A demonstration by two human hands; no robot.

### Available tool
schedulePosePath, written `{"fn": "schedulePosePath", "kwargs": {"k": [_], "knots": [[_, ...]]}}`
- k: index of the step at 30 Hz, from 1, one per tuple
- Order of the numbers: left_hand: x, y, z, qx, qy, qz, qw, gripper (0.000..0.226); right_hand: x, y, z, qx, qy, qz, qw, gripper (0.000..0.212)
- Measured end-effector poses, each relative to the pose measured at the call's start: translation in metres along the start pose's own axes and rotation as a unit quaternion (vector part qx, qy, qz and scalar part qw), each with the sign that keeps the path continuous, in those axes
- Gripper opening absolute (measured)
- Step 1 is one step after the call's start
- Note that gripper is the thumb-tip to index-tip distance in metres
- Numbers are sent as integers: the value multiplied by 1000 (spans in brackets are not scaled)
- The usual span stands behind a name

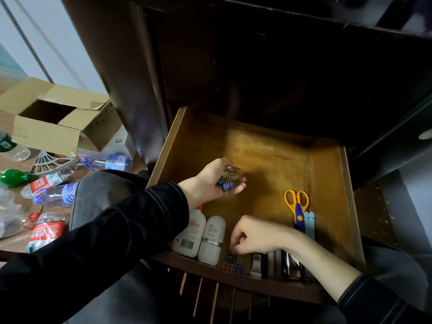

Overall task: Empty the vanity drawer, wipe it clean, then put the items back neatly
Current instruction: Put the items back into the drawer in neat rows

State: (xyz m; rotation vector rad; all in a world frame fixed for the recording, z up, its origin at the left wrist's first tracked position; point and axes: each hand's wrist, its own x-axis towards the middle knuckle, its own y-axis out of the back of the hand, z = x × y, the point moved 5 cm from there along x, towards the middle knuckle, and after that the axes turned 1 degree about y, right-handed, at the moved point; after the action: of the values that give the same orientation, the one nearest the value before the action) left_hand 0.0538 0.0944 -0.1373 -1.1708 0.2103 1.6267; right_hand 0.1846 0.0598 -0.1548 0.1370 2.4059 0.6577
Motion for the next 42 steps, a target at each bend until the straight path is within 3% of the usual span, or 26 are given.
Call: {"fn": "schedulePosePath", "kwargs": {"k": [18,23,29,42], "knots": [[0,-1,-2,-1,11,-17,1000,34,2,-1,4,0,-12,-6,1000,17],[-2,-1,-1,-10,13,-29,999,36,-6,37,14,46,-68,144,986,15],[-2,-3,-6,2,28,-35,999,27,-31,76,16,77,-50,418,904,10],[1,-10,-16,41,71,-93,992,22,-31,77,11,43,1,448,893,6]]}}
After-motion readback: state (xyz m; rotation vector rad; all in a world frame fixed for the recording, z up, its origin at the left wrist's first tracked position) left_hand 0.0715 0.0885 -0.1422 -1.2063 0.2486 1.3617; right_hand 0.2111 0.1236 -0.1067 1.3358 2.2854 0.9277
